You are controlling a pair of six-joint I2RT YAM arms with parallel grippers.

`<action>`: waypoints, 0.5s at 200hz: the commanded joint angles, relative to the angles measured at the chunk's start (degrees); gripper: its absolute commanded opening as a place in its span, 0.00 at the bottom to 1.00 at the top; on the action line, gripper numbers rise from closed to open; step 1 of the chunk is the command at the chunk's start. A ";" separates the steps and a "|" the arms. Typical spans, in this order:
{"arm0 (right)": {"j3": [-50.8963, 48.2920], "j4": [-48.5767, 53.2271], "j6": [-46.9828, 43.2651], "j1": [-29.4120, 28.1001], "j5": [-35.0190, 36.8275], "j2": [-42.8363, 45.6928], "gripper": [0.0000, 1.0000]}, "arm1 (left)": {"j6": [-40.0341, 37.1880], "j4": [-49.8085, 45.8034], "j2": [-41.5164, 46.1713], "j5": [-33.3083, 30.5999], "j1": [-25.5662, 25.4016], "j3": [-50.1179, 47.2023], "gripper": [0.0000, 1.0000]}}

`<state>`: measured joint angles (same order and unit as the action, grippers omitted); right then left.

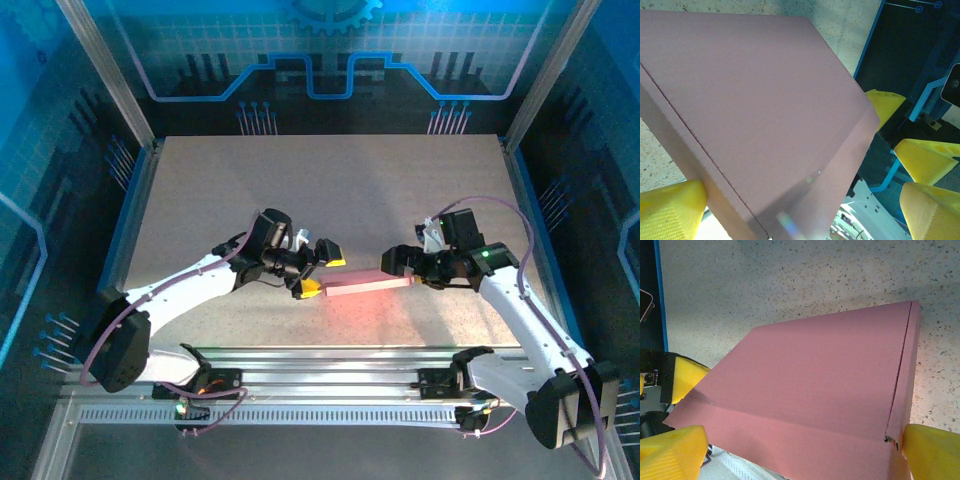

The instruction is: Fold the paper box

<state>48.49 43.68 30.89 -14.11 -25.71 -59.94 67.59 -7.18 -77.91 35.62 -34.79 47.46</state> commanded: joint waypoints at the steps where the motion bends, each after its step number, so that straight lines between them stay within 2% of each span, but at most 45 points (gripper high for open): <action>1: 1.23 -1.58 0.75 0.25 -3.99 -0.93 1.00 | 0.14 2.48 -0.52 1.65 -1.53 -0.28 0.99; 100: 3.88 -1.45 0.57 0.28 -3.64 -3.73 1.00 | 0.85 2.40 -2.90 2.52 -4.43 0.97 0.99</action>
<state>50.17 42.61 30.87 -13.82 -24.45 -63.07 67.61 -7.90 -79.79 35.66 -37.69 47.46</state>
